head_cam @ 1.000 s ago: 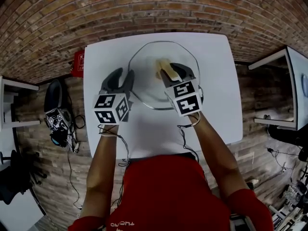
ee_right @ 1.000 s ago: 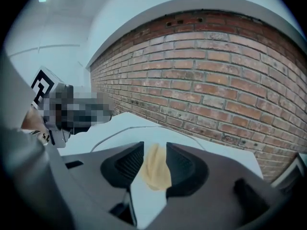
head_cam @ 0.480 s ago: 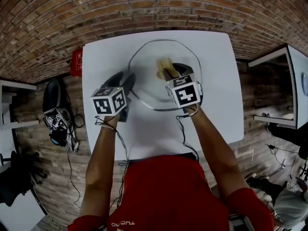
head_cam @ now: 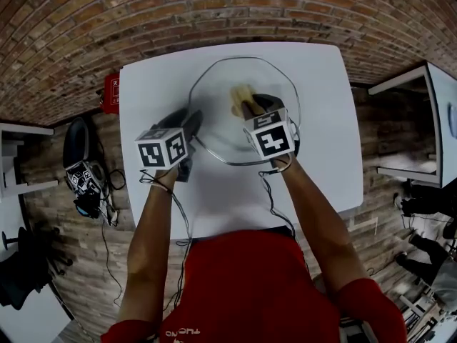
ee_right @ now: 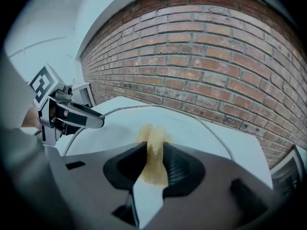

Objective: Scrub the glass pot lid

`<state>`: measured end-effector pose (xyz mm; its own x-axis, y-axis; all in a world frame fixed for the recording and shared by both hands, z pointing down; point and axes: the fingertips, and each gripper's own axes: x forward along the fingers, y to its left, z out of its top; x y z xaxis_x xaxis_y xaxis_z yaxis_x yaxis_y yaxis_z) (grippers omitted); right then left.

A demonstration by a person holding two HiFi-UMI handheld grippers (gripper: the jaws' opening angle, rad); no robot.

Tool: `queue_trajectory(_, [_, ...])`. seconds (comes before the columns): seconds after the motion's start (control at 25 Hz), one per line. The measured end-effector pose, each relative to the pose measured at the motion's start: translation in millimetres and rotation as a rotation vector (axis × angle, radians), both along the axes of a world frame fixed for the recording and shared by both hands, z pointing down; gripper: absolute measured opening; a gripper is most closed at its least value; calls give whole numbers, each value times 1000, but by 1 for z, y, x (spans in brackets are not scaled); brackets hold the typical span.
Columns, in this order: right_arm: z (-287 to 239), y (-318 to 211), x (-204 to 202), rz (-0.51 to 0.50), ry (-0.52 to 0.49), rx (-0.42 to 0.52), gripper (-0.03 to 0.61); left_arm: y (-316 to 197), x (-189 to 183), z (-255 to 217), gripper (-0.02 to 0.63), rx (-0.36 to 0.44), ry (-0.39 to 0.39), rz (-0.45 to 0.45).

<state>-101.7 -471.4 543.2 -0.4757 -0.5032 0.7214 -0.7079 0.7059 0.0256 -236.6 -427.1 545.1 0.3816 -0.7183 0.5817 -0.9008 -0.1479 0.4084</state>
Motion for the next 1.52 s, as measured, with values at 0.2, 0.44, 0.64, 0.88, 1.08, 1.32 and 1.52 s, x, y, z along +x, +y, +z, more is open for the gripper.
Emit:
queue_trajectory(0.2, [1, 1, -1, 0, 18, 15, 76, -2, 2, -2, 139, 18, -24, 3])
queue_trajectory(0.44, [3, 3, -3, 3, 34, 10, 55, -4, 0, -3, 121, 23, -13, -21])
queue_trajectory(0.64, [-10, 2, -5, 29, 17, 13, 52, -3, -1, -2, 117, 10, -30, -27])
queue_trajectory(0.88, [-39, -11, -36, 25, -53, 50, 52, -1, -1, -4, 117, -5, -39, -28])
queue_trajectory(1.08, [-34, -33, -61, 39, -66, 49, 52, 1, -1, -4, 117, -15, -36, -28])
queue_trajectory(1.32, [-22, -47, -80, 35, -60, 54, 52, 2, 1, -5, 117, -22, -33, -35])
queue_trajectory(1.52, [-15, -54, -77, 31, -12, 65, 52, 3, -1, -2, 118, -28, -29, -41])
